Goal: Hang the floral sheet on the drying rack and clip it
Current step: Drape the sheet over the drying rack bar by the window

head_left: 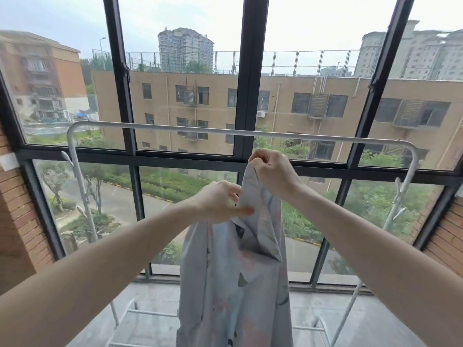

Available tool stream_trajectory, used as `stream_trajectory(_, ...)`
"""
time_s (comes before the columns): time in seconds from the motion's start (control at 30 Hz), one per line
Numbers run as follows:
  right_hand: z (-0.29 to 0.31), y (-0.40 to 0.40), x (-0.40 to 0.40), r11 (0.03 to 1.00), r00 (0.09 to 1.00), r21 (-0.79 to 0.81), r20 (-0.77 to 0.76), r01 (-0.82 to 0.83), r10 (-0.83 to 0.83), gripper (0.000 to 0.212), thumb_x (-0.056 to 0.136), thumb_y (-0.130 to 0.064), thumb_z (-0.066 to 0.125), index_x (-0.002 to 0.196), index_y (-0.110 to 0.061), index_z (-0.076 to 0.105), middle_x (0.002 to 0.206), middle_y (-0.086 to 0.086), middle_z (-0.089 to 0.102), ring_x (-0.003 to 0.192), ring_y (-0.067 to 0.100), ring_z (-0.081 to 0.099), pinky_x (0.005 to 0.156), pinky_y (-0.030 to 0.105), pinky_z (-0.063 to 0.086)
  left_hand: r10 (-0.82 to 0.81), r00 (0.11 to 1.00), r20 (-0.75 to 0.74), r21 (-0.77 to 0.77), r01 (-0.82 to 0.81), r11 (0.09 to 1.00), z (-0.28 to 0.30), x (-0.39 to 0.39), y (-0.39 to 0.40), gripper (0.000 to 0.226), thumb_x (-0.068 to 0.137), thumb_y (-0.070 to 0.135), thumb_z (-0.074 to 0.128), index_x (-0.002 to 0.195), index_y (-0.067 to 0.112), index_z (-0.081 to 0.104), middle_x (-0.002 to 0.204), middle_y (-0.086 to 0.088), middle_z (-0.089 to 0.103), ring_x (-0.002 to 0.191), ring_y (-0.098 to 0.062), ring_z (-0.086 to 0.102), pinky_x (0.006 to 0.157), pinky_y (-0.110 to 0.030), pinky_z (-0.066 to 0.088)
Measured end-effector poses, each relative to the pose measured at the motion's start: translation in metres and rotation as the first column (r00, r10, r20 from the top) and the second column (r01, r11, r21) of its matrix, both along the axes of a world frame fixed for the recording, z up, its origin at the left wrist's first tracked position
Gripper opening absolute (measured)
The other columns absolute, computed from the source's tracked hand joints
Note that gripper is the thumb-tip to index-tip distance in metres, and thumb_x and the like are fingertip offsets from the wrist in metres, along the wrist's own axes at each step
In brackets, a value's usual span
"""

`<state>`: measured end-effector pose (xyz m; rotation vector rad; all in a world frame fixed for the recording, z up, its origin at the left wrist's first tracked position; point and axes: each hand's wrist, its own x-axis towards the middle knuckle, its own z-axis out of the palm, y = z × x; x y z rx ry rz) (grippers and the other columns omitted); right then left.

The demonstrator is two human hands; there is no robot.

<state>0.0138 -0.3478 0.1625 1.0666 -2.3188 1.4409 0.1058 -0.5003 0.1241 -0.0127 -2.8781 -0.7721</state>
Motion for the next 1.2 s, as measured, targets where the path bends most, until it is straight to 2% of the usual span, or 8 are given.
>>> stream_trajectory(0.13, -0.014, 0.011, 0.000, 1.000, 0.997, -0.011, 0.082, -0.008, 0.008, 0.027, 0.095, -0.005, 0.048, 0.085, -0.019, 0.069, 0.055, -0.010, 0.052, 0.039, 0.001, 0.037, 0.039, 0.017, 0.030, -0.029, 0.999, 0.039, 0.246, 0.018, 0.969, -0.008, -0.012, 0.004, 0.034, 0.078, 0.058, 0.081, 0.105, 0.039, 0.074, 0.094, 0.019, 0.075, 0.081, -0.004, 0.073, 0.061, -0.022, 0.055)
stream_trajectory(0.3, -0.036, 0.015, -0.004, 0.997, 0.997, -0.073, 0.082, -0.009, 0.015, 0.021, 0.098, -0.009, 0.054, 0.096, -0.024, 0.069, 0.074, -0.007, 0.058, 0.050, 0.000, 0.045, 0.047, 0.018, 0.037, 0.000, 1.000, 0.023, 0.235, -0.005, 0.972, -0.012, -0.018, 0.013, 0.038, 0.092, 0.028, 0.074, 0.056, 0.025, 0.064, 0.049, 0.015, 0.051, 0.045, -0.010, 0.047, 0.044, -0.023, 0.042)
stream_trajectory(0.4, -0.064, 0.034, -0.015, 0.997, 0.993, -0.076, 0.116, 0.019, -0.010, 0.010, 0.100, -0.030, 0.065, 0.108, -0.025, 0.064, 0.082, -0.006, 0.063, 0.056, -0.001, 0.052, 0.050, 0.018, 0.041, 0.044, 0.999, -0.017, 0.268, -0.038, 0.963, -0.004, -0.017, 0.002, 0.033, 0.093, 0.007, 0.055, 0.064, 0.019, 0.066, 0.054, 0.008, 0.051, 0.049, -0.017, 0.049, 0.048, -0.031, 0.048)
stream_trajectory(0.73, -0.239, 0.029, 0.032, 0.993, 0.880, 0.118, 0.471, 0.010, -0.065, 0.060, 0.077, -0.061, 0.079, 0.124, -0.032, 0.055, 0.121, -0.009, 0.060, 0.102, 0.007, 0.064, 0.088, 0.038, 0.060, 0.142, 0.972, -0.190, 0.267, -0.088, 0.960, 0.023, -0.020, -0.010, 0.038, 0.102, 0.036, 0.062, 0.078, 0.009, 0.075, 0.045, 0.017, 0.046, 0.039, -0.011, 0.040, 0.041, -0.023, 0.034)
stream_trajectory(0.83, -0.235, 0.032, 0.018, 0.995, 0.803, -0.027, 0.593, 0.096, -0.061, 0.103, 0.073, -0.066, 0.082, 0.154, -0.032, 0.030, 0.148, -0.003, 0.040, 0.108, 0.015, 0.065, 0.091, 0.043, 0.060, 0.037, 0.986, -0.165, 0.253, 0.006, 0.967, 0.028, -0.013, -0.011, 0.036, 0.104, 0.042, 0.061, 0.074, 0.036, 0.079, 0.059, 0.033, 0.058, 0.046, -0.012, 0.041, 0.048, -0.024, 0.036)
stream_trajectory(0.9, -0.219, 0.035, 0.001, 0.986, 0.722, -0.164, 0.682, -0.001, 0.114, 0.120, 0.068, -0.068, 0.080, 0.163, -0.037, 0.014, 0.156, -0.006, 0.031, 0.106, 0.020, 0.071, 0.086, 0.037, 0.061, -0.051, 0.987, -0.150, 0.252, 0.088, 0.964, 0.030, -0.009, -0.019, 0.021, 0.103, 0.045, 0.060, 0.096, 0.057, 0.076, 0.088, 0.027, 0.073, 0.068, -0.016, 0.056, 0.064, -0.034, 0.050)
stream_trajectory(1.07, -0.191, 0.022, -0.016, 0.929, 0.620, -0.253, 0.693, -0.270, 0.369, 0.084, 0.095, -0.045, 0.071, 0.162, -0.040, 0.021, 0.163, -0.003, 0.037, 0.075, 0.014, 0.065, 0.072, 0.031, 0.057, -0.183, 0.979, -0.091, 0.151, 0.195, 0.969, 0.036, -0.001, -0.020, 0.020, 0.107, 0.022, 0.057, 0.096, 0.022, 0.073, 0.056, 0.019, 0.048, 0.048, -0.008, 0.036, 0.047, -0.021, 0.034)
stream_trajectory(1.2, -0.190, 0.008, -0.003, 0.898, 0.602, -0.126, 0.702, -0.422, 0.381, 0.035, 0.098, -0.014, 0.060, 0.129, -0.029, 0.064, 0.098, -0.002, 0.069, 0.068, 0.012, 0.058, 0.058, 0.022, 0.049, -0.232, 0.971, -0.050, 0.120, 0.237, 0.964, 0.041, 0.004, -0.024, 0.018, 0.106, 0.019, 0.059, 0.099, 0.013, 0.074, 0.073, 0.013, 0.058, 0.063, -0.006, 0.047, 0.062, -0.021, 0.041)
